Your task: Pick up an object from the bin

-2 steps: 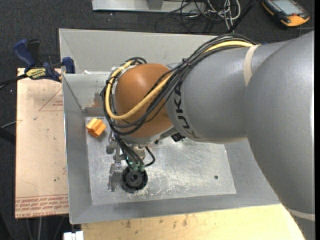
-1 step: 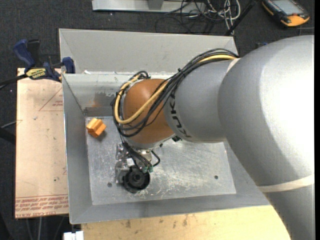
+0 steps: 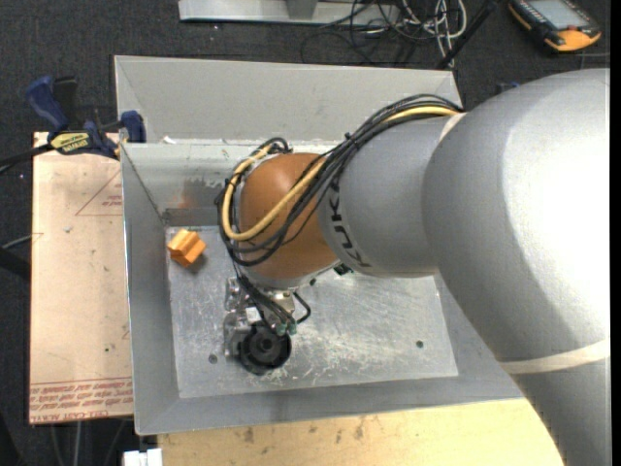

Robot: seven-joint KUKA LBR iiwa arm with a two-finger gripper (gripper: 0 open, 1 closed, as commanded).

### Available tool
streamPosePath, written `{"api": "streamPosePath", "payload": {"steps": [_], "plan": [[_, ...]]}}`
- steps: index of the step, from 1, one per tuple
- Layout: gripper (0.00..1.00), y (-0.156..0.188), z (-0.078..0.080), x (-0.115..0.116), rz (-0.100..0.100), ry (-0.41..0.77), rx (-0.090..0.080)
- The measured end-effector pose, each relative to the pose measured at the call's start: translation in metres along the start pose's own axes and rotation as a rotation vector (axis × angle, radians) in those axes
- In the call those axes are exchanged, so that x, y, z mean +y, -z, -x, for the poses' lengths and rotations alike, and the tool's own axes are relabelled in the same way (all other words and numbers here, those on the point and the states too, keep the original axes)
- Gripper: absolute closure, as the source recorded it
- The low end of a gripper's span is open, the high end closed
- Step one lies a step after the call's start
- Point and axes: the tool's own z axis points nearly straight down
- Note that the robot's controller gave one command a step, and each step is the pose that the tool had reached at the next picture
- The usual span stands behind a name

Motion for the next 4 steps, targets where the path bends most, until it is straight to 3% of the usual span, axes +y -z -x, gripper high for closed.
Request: {"api": "streamPosePath", "payload": {"steps": [1,2,3,4], "plan": [[1.00,0.006,-0.001,0.000,-0.002,0.000,0.006],[1.00,0.054,-0.014,0.030,-0.002,0.133,0.001],[1.00,0.107,-0.021,0.039,0.000,0.249,0.003],[0.00,0.219,-0.018,0.033,-0.002,0.087,0.001]]}}
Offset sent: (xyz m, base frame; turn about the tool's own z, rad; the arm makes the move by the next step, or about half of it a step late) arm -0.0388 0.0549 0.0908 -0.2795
